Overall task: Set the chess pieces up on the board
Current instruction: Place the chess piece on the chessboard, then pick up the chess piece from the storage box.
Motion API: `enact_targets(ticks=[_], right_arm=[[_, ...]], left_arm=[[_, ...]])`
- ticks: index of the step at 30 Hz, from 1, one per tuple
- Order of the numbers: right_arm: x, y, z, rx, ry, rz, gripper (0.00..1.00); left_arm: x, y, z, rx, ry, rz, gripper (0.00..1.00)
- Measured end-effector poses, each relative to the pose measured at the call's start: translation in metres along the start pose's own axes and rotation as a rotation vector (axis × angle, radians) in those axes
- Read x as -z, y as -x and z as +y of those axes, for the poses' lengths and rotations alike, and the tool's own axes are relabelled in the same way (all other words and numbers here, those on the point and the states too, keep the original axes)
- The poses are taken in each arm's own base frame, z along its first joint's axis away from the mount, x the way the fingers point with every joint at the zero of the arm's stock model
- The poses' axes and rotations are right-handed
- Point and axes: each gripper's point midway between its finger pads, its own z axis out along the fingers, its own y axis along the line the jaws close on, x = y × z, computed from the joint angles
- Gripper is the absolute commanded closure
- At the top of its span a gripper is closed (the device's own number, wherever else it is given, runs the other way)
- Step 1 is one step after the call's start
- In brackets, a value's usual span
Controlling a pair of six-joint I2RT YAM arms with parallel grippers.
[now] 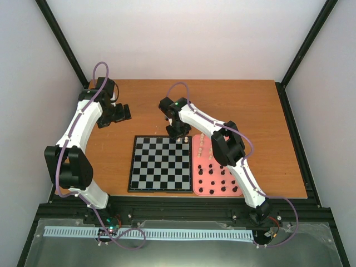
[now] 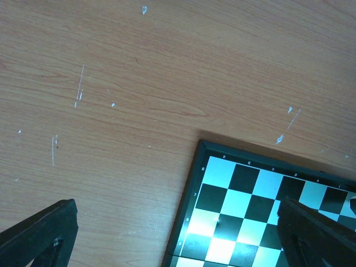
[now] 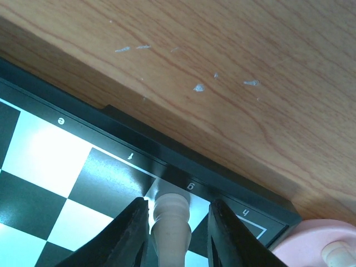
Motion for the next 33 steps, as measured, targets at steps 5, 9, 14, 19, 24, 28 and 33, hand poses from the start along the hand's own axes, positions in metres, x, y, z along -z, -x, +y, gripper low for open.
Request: enact_targets(ticks=[5, 9, 14, 19, 24, 28, 33], right_arm=[[0.0, 0.001, 0.001, 0.005, 0.008, -0.005, 0.53], [0.004, 0.004, 0.003, 0.012, 0.019, -0.018, 0.49], [0.028, 0.02, 0.005, 0.022, 0.025, -0.091, 0.44], [0.064, 0.029, -0.012, -0.011, -0.008, -0.175, 0.45], [0.082, 0.01, -0.079, -0.149, -0.071, -0.175, 0.45], [0.07, -0.019, -0.141, -0.284, -0.119, -0.11, 0.46], [0.046, -0.05, -0.168, -0.342, -0.144, -0.021, 0.47]], left_arm=[[0.0, 0.0, 0.0, 0.0, 0.0, 0.0, 0.0], [0.0, 0.0, 0.0, 0.0, 0.0, 0.0, 0.0], [0.0, 0.0, 0.0, 0.0, 0.0, 0.0, 0.0], [0.0, 0.0, 0.0, 0.0, 0.0, 0.0, 0.0], [0.0, 0.0, 0.0, 0.0, -0.001, 0.0, 0.0], [0.0, 0.0, -0.001, 0.0, -0.006, 0.002, 0.0], [0.0, 0.0, -0.002, 0.0, -0.013, 0.001, 0.0]])
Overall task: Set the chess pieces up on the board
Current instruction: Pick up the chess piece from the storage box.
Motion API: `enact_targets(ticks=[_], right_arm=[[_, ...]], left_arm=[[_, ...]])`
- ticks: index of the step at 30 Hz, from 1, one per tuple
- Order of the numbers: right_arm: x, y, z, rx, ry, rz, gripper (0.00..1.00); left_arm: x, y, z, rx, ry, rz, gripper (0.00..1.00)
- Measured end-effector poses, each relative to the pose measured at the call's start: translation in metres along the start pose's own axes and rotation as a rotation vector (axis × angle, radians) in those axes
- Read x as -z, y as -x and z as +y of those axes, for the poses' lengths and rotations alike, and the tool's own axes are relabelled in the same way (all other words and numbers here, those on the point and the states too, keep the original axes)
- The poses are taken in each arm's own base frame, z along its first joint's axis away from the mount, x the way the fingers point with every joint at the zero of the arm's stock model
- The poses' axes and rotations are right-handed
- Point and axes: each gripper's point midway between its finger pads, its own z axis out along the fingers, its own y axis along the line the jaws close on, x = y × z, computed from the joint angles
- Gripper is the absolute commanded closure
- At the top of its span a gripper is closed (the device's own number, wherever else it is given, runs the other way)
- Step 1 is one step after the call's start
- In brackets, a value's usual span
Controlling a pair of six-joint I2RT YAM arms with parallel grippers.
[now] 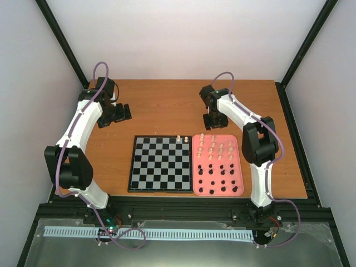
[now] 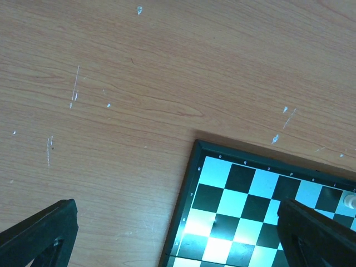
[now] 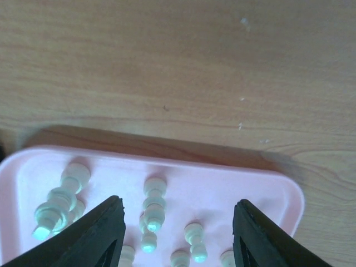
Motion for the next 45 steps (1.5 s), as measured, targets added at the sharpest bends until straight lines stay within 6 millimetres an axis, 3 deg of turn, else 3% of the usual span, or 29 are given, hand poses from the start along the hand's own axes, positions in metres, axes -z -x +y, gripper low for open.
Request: enact_targets(ticks=[7, 19, 29, 40, 45], right_arm=[[-0.021, -0.02, 0.007, 0.011, 0.026, 0.06, 0.5], [-0.035, -0.029, 0.012, 0.013, 0.051, 0.081, 0.61], [-0.04, -0.031, 0.013, 0.013, 0.058, 0.087, 0.63], [-0.047, -0.036, 0.013, 0.008, 0.068, 0.101, 0.77], [-0.047, -0.036, 0.013, 0.004, 0.07, 0.101, 0.92]], left_arm=[[0.0, 0.0, -0.001, 0.0, -0.003, -0.001, 0.0], [0.0, 0.0, -0.001, 0.0, -0.003, -0.001, 0.0], [0.0, 0.0, -0.001, 0.0, -0.003, -0.001, 0.0], [0.0, 0.0, -0.001, 0.0, -0.002, -0.001, 0.0], [0.0, 0.0, -0.001, 0.0, -0.002, -0.001, 0.0]])
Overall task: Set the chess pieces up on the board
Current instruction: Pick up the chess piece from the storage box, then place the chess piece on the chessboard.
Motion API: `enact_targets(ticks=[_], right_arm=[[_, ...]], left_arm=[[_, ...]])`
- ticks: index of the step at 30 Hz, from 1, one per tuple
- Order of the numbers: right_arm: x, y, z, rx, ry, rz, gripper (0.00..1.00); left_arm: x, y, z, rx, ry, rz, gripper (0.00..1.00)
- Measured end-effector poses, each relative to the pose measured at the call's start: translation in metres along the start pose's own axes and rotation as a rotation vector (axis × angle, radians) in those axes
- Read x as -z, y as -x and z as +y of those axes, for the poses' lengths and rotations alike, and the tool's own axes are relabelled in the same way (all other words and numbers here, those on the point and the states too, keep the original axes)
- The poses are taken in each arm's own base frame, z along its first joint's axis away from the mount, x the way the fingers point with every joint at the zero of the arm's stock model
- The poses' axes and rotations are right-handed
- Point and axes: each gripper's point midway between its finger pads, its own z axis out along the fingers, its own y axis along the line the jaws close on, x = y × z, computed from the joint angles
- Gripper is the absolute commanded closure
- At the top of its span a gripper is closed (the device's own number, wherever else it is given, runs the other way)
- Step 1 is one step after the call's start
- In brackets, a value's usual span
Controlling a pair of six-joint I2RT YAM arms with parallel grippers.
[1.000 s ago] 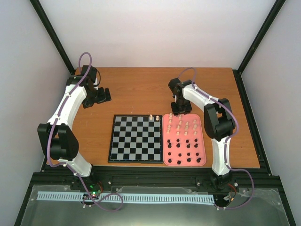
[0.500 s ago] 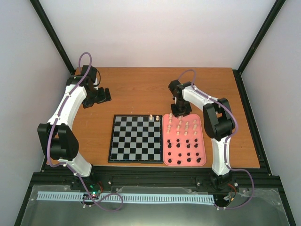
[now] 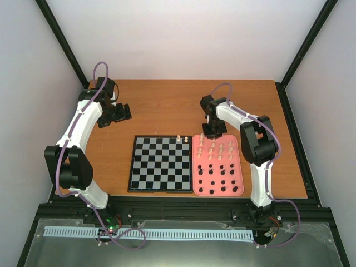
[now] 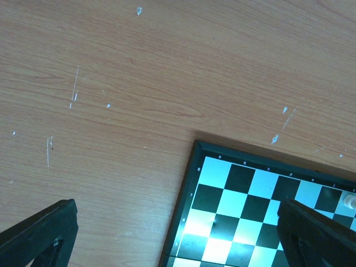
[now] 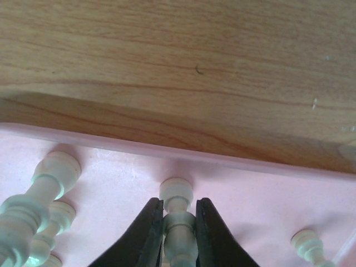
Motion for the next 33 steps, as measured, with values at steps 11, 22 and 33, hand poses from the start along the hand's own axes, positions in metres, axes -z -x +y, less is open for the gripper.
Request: enact_targets(ticks=[11, 22, 33], right_arm=[[0.02, 0.008, -0.001, -0.001, -0.008, -0.016, 0.97], [0.159, 0.087, 0.06, 0.074, 0.106, -0.354, 0.97], [0.075, 0.051, 0.187, 0.324, 0.188, -0.157, 0.97]], left_arm=[[0.0, 0.0, 0.0, 0.0, -0.001, 0.0, 0.0], [0.0, 0.0, -0.001, 0.0, -0.004, 0.001, 0.0], [-0.004, -0.005, 0.002, 0.001, 0.007, 0.015, 0.0]])
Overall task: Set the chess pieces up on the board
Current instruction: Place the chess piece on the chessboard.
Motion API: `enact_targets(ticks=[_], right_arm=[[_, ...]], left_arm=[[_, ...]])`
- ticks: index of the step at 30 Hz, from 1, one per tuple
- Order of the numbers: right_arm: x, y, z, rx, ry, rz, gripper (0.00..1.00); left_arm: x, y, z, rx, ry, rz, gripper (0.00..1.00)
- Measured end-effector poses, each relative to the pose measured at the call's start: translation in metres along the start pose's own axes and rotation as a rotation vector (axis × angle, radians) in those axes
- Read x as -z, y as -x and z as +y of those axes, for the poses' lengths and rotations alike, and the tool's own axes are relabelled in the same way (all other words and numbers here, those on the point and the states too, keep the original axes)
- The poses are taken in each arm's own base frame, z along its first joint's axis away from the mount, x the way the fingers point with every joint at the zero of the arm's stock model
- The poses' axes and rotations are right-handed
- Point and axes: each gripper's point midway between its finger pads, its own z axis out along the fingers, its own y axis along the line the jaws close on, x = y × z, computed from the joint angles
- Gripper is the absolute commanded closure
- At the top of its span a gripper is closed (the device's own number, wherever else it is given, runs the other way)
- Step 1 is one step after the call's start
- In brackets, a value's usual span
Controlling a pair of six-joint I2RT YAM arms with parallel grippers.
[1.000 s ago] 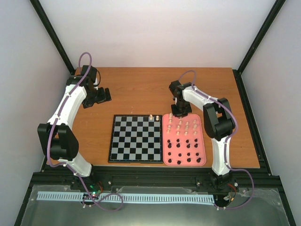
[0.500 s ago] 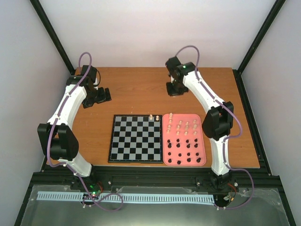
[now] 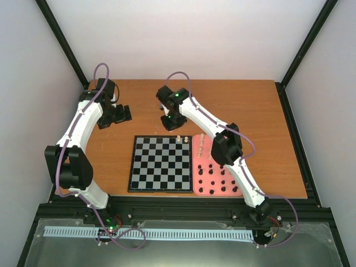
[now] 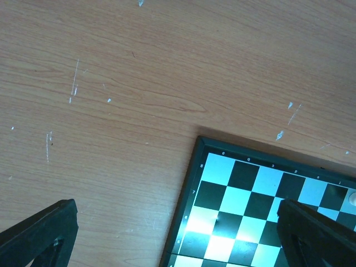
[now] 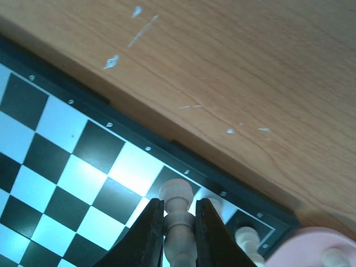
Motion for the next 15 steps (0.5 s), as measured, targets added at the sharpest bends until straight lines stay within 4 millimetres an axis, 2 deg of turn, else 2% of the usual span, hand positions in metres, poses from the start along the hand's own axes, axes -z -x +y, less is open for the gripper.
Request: enact_targets(ticks=[2, 8, 15], right_arm=[[-0.004, -0.002, 0.011, 0.022, 0.012, 0.004, 0.97], [-0.008, -0.005, 0.015, 0.037, 0.025, 0.015, 0.97], [-0.03, -0.03, 0.014, 0.057, 0.004, 0.108, 0.97]], left_arm=[[0.0, 0.0, 0.0, 0.0, 0.0, 0.0, 0.0], [0.0, 0.0, 0.0, 0.0, 0.0, 0.0, 0.0], [-0.004, -0.004, 0.002, 0.0, 0.005, 0.013, 0.0]])
